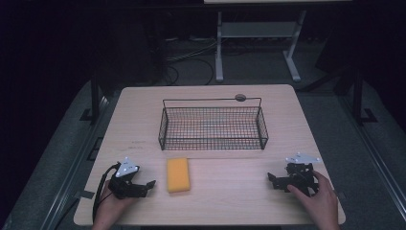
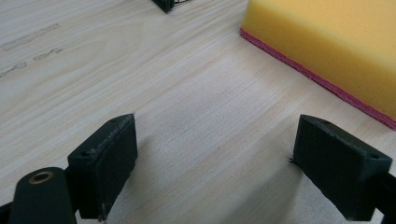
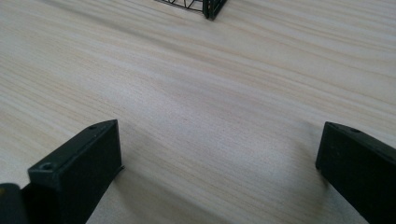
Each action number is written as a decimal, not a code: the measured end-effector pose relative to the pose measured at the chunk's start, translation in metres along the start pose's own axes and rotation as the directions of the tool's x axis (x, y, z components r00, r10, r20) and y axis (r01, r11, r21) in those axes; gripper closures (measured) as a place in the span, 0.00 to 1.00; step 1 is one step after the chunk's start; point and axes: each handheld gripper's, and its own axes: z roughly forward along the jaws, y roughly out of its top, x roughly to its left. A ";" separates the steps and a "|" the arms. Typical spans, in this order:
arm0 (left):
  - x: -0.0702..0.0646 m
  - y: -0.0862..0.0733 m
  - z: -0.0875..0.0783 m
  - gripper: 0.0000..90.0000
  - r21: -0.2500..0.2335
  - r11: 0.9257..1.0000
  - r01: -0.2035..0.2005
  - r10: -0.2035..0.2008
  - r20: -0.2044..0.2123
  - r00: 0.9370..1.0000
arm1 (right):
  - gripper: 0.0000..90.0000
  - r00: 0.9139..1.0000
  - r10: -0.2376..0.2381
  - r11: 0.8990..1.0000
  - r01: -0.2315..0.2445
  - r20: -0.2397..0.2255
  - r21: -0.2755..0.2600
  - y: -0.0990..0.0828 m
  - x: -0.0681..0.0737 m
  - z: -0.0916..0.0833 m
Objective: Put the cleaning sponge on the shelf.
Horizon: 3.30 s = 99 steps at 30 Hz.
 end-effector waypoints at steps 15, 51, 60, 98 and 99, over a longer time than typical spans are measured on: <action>-0.001 0.005 -0.006 0.37 0.021 1.000 0.007 -0.008 0.011 1.000 | 0.00 1.000 -0.001 1.000 0.001 0.000 0.000 0.000 0.000 0.000; -0.011 0.063 0.016 1.00 0.110 0.994 0.003 -0.013 0.093 0.996 | 0.00 1.000 -0.002 1.000 0.002 0.000 0.000 0.000 0.000 0.000; -0.016 0.071 0.026 1.00 0.123 0.992 -0.013 0.000 0.111 0.994 | 0.00 1.000 -0.001 1.000 0.001 0.000 0.000 0.000 0.000 0.000; -0.036 0.099 0.055 1.00 0.134 0.989 -0.069 0.047 0.161 0.986 | 0.00 1.000 -0.002 1.000 0.002 0.000 0.000 0.000 0.000 0.000; -0.037 0.099 0.056 1.00 0.131 0.989 -0.068 0.046 0.162 0.986 | 0.00 1.000 -0.002 1.000 0.002 0.000 0.000 0.000 0.000 0.000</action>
